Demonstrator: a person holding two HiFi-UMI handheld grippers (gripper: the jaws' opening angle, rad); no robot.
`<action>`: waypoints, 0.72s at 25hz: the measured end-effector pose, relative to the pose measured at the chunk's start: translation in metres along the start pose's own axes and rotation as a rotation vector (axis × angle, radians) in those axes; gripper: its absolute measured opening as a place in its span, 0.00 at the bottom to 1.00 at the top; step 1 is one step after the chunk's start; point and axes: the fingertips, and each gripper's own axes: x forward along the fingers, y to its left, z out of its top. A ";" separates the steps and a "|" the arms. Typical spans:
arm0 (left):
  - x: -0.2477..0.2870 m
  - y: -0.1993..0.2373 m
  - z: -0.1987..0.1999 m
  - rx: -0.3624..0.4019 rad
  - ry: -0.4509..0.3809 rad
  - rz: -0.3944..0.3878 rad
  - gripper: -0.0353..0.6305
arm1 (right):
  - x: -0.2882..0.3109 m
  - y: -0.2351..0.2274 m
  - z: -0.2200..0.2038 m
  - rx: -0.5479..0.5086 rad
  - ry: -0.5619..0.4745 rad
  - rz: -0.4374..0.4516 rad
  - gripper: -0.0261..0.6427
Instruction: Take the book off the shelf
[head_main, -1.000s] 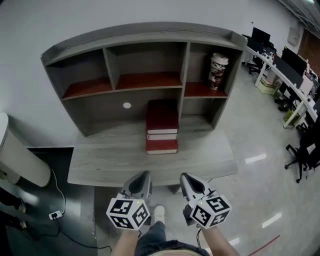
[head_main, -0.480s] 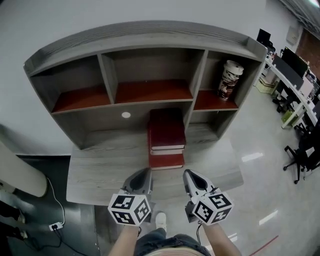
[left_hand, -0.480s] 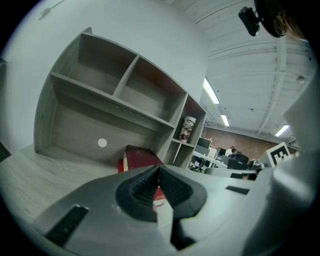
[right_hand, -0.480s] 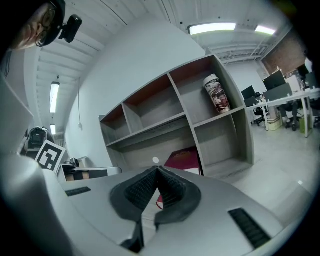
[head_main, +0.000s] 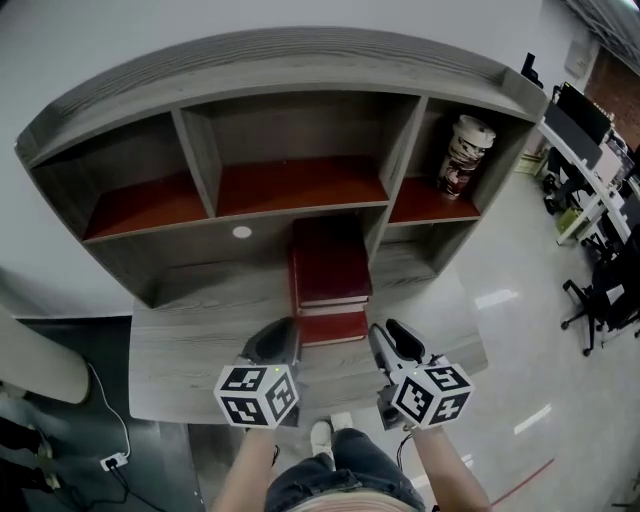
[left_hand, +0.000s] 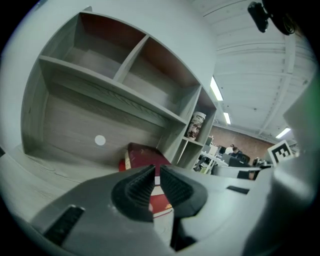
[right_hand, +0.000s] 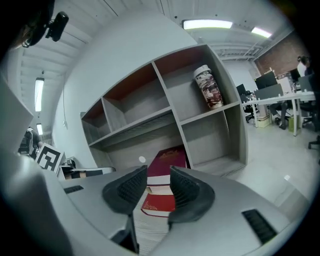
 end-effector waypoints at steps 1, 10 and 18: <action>0.005 0.003 0.002 -0.006 0.002 0.003 0.07 | 0.005 -0.002 0.000 0.001 0.012 0.000 0.25; 0.067 0.029 0.010 -0.090 0.078 0.042 0.36 | 0.062 -0.030 0.003 0.028 0.100 0.017 0.42; 0.121 0.053 0.002 -0.126 0.162 0.093 0.38 | 0.110 -0.056 -0.008 0.081 0.199 0.029 0.47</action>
